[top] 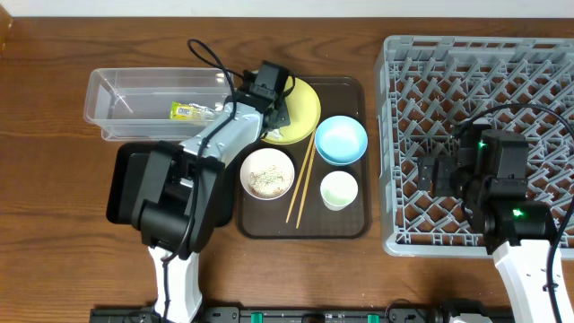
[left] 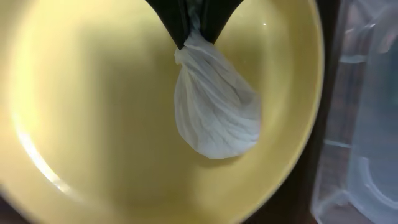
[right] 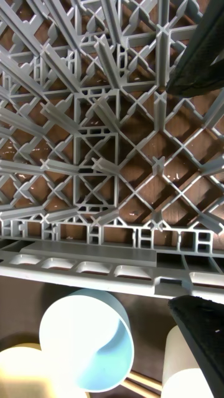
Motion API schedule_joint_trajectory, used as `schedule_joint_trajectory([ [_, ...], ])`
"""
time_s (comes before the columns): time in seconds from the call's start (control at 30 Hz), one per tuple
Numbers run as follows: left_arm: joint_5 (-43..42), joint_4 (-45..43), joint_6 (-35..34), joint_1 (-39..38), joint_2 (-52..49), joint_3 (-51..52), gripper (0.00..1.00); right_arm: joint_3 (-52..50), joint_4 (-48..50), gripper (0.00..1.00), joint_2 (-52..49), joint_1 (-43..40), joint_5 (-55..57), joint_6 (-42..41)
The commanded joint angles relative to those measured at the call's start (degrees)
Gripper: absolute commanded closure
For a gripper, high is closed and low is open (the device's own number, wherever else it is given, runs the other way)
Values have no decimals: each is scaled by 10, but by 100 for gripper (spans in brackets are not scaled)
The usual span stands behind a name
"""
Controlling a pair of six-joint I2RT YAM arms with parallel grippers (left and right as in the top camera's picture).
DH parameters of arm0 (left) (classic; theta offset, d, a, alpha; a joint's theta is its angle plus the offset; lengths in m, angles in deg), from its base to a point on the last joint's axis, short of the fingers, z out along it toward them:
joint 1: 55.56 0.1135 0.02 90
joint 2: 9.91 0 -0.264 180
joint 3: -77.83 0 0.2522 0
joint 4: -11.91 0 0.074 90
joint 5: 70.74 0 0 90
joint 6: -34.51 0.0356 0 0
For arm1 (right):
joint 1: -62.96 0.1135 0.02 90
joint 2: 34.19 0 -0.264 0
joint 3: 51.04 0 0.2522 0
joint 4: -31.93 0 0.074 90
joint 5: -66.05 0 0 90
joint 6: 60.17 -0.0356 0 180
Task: Sort waste into correct bins and load items into the dishwasher rack
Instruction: 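Grasp the white tissue on the yellow plate with the left gripper, then move the tissue left and release it into the clear bin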
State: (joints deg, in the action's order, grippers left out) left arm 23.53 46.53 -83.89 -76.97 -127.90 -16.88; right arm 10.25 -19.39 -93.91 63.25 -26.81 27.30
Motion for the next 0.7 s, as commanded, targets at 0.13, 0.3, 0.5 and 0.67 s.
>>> schedule_joint_trajectory([
  [0.13,9,11,11,35,149,1,94,11,0,1,1,9,-2,-4],
  [0.3,9,28,-7,94,180,1,94,11,1,1,1,9,-2,-4],
  [0.5,10,73,-51,164,162,1,83,11,1,1,1,9,-2,-4],
  [0.67,9,91,-43,191,146,1,53,11,0,1,1,9,-2,-4],
])
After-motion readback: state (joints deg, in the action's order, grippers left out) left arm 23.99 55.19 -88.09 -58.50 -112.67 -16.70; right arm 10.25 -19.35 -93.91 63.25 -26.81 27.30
